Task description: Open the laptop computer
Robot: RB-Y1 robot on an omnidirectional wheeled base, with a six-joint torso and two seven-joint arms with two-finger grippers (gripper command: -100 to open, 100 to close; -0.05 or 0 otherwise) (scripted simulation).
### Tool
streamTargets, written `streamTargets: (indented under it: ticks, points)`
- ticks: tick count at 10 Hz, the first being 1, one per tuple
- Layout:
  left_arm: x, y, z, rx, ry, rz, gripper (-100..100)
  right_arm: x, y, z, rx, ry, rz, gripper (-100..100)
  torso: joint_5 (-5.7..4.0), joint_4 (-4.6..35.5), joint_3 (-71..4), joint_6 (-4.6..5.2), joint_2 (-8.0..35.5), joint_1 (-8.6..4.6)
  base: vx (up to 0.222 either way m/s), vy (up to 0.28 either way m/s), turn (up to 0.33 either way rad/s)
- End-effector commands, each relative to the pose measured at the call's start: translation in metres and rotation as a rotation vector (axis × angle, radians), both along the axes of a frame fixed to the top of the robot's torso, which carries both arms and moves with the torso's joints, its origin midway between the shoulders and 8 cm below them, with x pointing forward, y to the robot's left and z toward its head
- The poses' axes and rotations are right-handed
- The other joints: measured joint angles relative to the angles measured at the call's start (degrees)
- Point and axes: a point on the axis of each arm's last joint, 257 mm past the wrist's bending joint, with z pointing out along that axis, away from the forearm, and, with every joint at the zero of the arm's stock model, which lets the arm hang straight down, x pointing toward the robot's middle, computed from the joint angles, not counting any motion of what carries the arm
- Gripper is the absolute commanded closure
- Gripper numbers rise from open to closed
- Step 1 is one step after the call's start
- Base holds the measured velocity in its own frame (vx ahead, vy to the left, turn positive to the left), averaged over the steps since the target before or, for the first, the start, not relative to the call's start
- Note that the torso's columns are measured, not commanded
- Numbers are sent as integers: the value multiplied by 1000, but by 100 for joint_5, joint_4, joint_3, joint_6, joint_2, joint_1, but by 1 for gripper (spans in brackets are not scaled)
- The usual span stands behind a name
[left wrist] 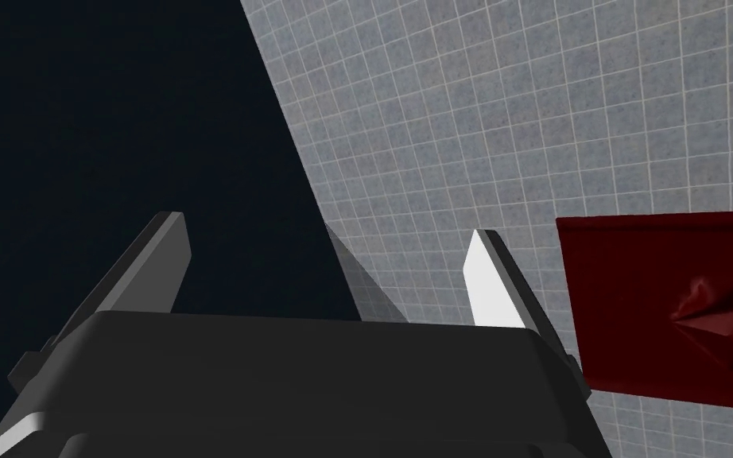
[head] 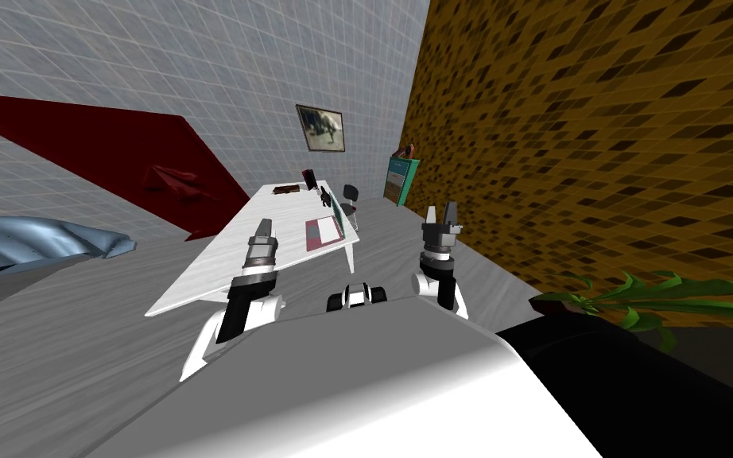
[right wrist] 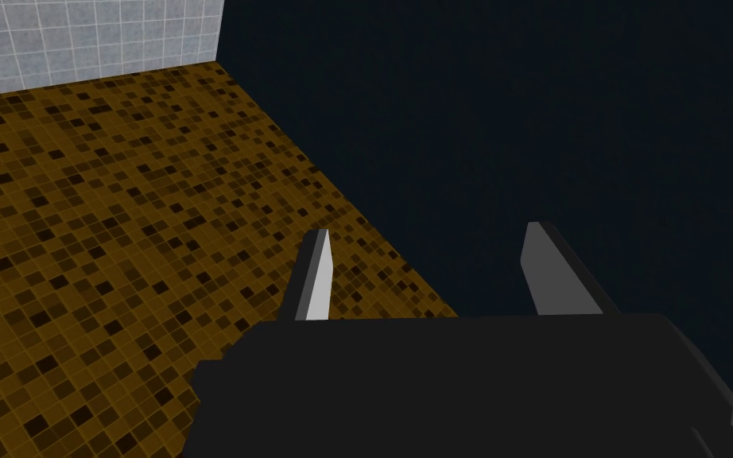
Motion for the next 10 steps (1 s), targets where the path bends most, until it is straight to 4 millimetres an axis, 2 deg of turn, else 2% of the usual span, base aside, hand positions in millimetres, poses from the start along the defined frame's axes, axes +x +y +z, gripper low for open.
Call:
streamTargets:
  ticks: [1, 4, 10]
  points:
    - [5, 9, -11, -12, 43, 28, -100, 0, 0, 0, 0, 0, 0, 0, 2, 0, 0, 0, 0, 4, 50, -119, 18]
    - [10, 20, -25, -33, 99, 66, -100, 0, 0, 0, 0, 0, 0, 0, -7, -5, -11, 0, -18, -24, 77, -168, 32]
    - [16, 39, -51, -50, 205, 124, -100, 0, 0, 0, 0, 0, 0, 0, 2, 0, 1, 0, 1, 5, 73, -135, 25]
